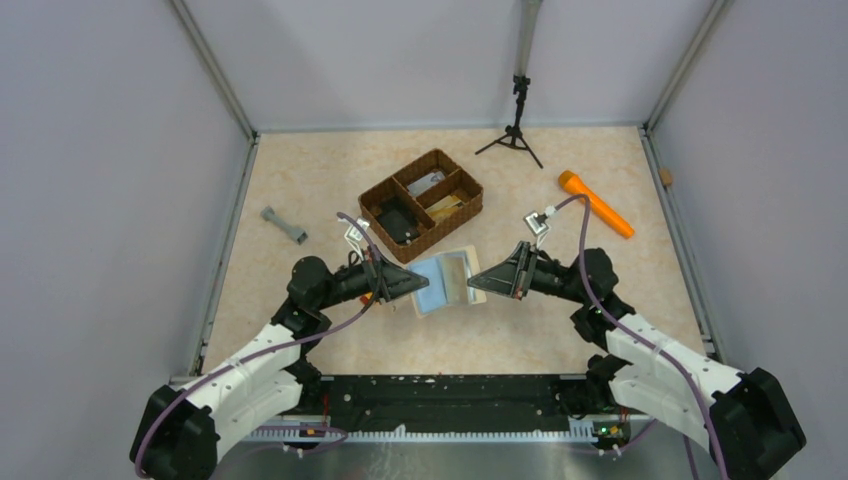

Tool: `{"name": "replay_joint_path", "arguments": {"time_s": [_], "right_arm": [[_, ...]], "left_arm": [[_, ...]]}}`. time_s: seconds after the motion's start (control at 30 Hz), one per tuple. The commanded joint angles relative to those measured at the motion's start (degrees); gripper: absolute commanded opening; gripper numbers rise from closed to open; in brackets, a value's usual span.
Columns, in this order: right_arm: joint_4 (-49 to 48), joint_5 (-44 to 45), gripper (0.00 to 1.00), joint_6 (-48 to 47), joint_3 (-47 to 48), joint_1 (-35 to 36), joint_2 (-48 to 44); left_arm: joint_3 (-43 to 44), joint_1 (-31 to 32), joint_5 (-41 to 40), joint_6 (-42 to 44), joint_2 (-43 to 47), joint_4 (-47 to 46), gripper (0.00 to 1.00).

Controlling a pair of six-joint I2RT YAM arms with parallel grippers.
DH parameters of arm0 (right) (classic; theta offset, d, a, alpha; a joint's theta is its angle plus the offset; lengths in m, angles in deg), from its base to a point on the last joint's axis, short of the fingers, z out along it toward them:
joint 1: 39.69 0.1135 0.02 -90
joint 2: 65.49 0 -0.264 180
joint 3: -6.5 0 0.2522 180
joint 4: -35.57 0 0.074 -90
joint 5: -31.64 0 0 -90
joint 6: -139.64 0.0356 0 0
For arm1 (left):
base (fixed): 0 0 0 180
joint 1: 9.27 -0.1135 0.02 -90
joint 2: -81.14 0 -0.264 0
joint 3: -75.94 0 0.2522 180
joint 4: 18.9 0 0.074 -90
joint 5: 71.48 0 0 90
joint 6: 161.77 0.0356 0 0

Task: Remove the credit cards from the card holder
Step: Remove the credit card from the card holder.

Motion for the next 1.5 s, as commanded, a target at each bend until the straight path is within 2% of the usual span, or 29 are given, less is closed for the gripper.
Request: {"name": "replay_joint_path", "arguments": {"time_s": [0.0, 0.13, 0.5, 0.7, 0.83, 0.97, 1.1, 1.2, 1.33, 1.47], "right_arm": [[-4.97, -1.19, 0.06, 0.67, -0.54, 0.67, 0.23], [-6.16, -1.75, 0.00, 1.34, -0.33, 0.67, 0.74], [-5.21, -1.35, 0.00, 0.58, -0.26, 0.76, 0.42], [8.70, 2.54, 0.00, -7.69, 3.06, 2.04, -0.73], [12.47, 3.76, 0.00, -10.51, 3.92, 2.66, -0.63], [15.73, 4.70, 0.11, -13.10, 4.72, 2.94, -0.44], [20.23, 6.40, 0.33, -15.64, 5.68, 3.04, -0.21], [19.72, 5.77, 0.44, -15.33, 5.61, 2.99, -0.37], [19.75, 6.10, 0.53, -15.22, 5.61, 3.00, -0.99], [18.67, 6.28, 0.57, -14.76, 4.93, 3.04, -2.10]], "left_arm": [[1.25, 0.05, 0.67, -0.58, 0.33, -4.51, 0.00], [1.16, 0.06, 0.90, -1.30, -0.45, -6.09, 0.00], [1.18, 0.23, 1.06, -2.19, -1.54, -8.04, 0.00], [1.49, 0.83, 1.27, -2.92, -2.40, -9.51, 0.00], [1.76, 1.35, 1.13, -2.87, -3.14, -9.73, 0.00], [2.20, 1.96, 1.01, -2.71, -4.15, -9.97, 0.00], [2.31, 2.40, 0.95, -2.53, -4.92, -10.23, 0.00], [2.23, 2.41, 0.77, -2.24, -4.98, -9.92, 0.00], [2.30, 2.37, 0.25, -1.91, -4.82, -8.84, 0.00], [2.14, 2.38, -0.24, -1.86, -4.68, -8.26, 0.00]]}}
